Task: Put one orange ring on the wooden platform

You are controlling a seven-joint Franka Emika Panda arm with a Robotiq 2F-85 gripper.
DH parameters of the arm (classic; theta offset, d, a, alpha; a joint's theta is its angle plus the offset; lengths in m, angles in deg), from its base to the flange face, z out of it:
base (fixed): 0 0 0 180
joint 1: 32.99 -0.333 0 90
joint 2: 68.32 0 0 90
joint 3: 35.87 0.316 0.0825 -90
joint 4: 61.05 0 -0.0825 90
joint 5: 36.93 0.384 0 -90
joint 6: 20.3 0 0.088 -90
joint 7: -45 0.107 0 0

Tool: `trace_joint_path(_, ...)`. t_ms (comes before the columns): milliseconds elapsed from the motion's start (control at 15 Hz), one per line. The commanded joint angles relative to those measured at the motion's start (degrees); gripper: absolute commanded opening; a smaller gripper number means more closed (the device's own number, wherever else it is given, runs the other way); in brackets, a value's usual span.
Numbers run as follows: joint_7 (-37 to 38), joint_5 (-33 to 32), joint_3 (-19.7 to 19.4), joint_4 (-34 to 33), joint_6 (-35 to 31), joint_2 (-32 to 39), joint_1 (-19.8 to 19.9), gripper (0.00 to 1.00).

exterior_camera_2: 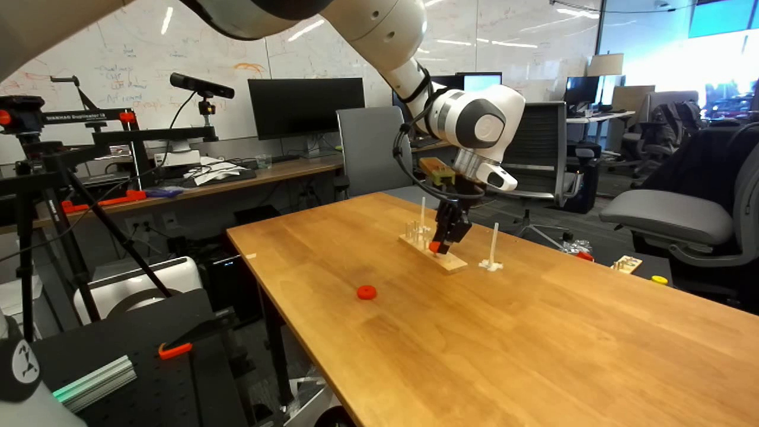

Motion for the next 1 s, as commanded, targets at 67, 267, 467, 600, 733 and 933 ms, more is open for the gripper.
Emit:
trace_joint_path(67, -1.83, -0.29, -0.65, 5.07, -2.16, -2.25, -0.58, 0.18)
trace_joint_path(267, -2.29, -0.32, -0.58, 6.34, -2.97, -3.01, -0.75, 0.18)
trace_joint_path(467, -3.32, -0.33, -0.28, 7.14, -3.42, -3.72, -0.90, 0.18)
trace_joint_path(600, -4.04, -0.27, -0.10, 7.81, -3.81, -4.23, -1.03, 0.18)
trace_joint_path(733, -4.59, -0.27, -0.01, 8.29, -4.10, -4.55, -1.25, 0.18)
trace_joint_path(933, -4.95, -0.28, 0.06, 8.70, -4.46, -4.87, -1.61, 0.18)
